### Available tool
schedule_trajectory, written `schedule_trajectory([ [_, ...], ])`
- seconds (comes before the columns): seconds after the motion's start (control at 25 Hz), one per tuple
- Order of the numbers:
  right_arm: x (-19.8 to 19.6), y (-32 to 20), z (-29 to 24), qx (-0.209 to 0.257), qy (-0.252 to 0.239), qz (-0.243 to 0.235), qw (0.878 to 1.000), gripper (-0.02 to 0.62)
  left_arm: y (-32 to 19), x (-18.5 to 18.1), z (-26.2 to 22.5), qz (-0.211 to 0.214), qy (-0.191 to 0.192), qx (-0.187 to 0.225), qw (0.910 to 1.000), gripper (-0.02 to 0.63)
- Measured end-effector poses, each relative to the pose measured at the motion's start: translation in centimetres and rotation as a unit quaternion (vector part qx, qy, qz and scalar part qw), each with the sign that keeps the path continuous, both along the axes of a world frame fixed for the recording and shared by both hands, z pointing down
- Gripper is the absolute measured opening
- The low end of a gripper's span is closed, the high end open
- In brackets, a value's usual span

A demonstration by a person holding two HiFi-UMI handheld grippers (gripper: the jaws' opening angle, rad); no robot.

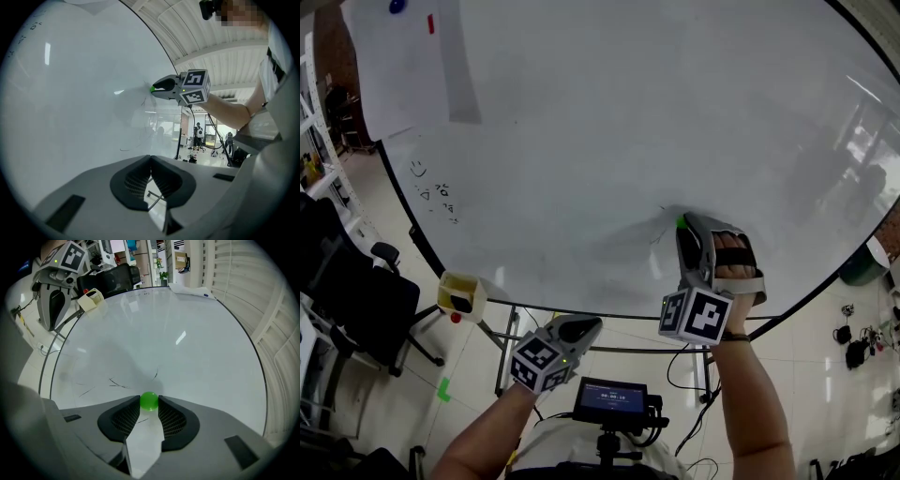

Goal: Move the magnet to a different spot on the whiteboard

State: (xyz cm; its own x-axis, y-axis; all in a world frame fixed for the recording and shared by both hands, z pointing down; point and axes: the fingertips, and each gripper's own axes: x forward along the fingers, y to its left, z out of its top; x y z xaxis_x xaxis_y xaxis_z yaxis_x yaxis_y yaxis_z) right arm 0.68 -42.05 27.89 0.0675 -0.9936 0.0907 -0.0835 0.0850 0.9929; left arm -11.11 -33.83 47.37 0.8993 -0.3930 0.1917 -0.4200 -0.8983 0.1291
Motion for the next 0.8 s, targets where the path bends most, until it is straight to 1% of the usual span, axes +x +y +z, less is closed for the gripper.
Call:
schedule_trajectory([
  [0.08, 0.5, -0.1, 0.1, 0.005, 0.014, 0.004, 1.000, 0.146, 0.1, 0.1, 0.0, 0.001, -0.001, -0.001, 1.0000, 0.034],
  [0.24, -0.2, 0.2, 0.6, -0.015, -0.011, -0.005, 1.000, 0.146, 0.0, 0.3, 0.0, 0.004, -0.002, 0.001, 1.0000, 0.034],
  [0.52, 0.1, 0.2, 0.7, -0.020, -0.010, -0.005, 1.000, 0.146, 0.0, 0.6, 0.1, 0.003, -0.003, 0.000, 1.0000, 0.034],
  [0.6, 0.7, 0.2, 0.6, -0.015, 0.006, -0.001, 1.000, 0.146, 0.1, 0.8, 0.2, 0.003, -0.004, -0.001, 1.0000, 0.034],
  [0.68, 1.5, 0.1, 0.6, -0.005, 0.035, 0.003, 0.999, 0.146, 0.1, 1.0, 0.3, 0.004, -0.005, -0.003, 1.0000, 0.034],
  [0.76, 1.6, 0.2, 1.0, -0.008, 0.052, -0.001, 0.999, 0.146, 0.2, 1.3, 0.4, 0.006, -0.007, -0.003, 1.0000, 0.034],
  [0.8, 1.4, 0.3, 1.3, -0.015, 0.052, -0.006, 0.999, 0.146, 0.2, 1.5, 0.4, 0.008, -0.008, -0.002, 0.9999, 0.034],
])
